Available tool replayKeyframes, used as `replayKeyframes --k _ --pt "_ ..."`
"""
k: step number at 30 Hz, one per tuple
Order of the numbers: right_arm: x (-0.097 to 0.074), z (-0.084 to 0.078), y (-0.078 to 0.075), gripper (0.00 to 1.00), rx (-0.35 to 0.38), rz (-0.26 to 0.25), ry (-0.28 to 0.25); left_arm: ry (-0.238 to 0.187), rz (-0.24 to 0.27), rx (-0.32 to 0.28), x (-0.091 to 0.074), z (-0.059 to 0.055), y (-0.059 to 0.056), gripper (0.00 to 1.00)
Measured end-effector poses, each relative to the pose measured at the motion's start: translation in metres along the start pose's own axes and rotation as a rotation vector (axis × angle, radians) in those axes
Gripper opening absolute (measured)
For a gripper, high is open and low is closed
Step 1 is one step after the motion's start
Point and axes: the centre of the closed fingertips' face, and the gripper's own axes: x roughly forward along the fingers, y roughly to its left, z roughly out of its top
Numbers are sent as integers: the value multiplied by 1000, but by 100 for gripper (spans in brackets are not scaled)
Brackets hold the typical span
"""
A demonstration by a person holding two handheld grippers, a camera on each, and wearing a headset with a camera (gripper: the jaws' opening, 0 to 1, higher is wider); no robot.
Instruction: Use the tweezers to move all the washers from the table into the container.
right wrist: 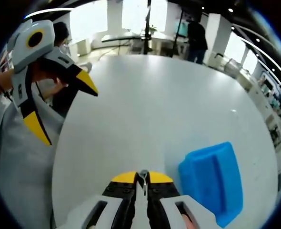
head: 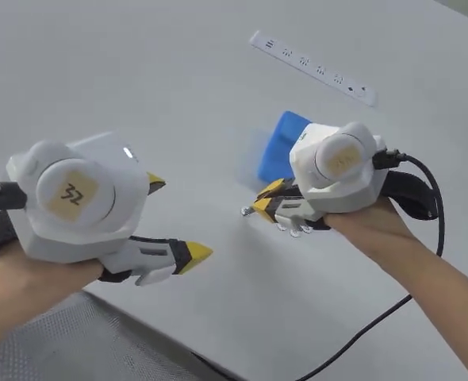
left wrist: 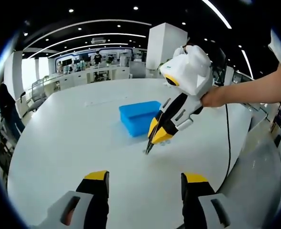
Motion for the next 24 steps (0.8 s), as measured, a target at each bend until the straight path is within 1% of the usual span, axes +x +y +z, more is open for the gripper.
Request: replayKeyframes --k 5,10,13,15,16,20,21,22,24 --pt "2 1 0 3 -5 9 12 8 -3 -2 1 -4 1 61" --pt "5 5 -2 3 -1 20 31 11 -3 4 2 -6 2 59" --pt "6 6 -1 3 0 18 28 11 -3 4 2 -6 3 59" --pt "8 7 0 3 -2 1 24 7 -2 3 2 -6 3 59" --pt "8 8 2 3 -4 -8 12 7 -2 4 2 -6 3 59" --pt "9 10 2 3 30 -41 -42 12 0 5 1 -8 3 59" --pt "9 10 3 3 56 -51 -60 12 0 4 1 -8 3 59" --pt "9 10 2 2 62 -54 -75 13 -1 3 1 -8 2 59" --pt "8 9 1 2 101 -60 -106 17 3 5 1 -9 3 60"
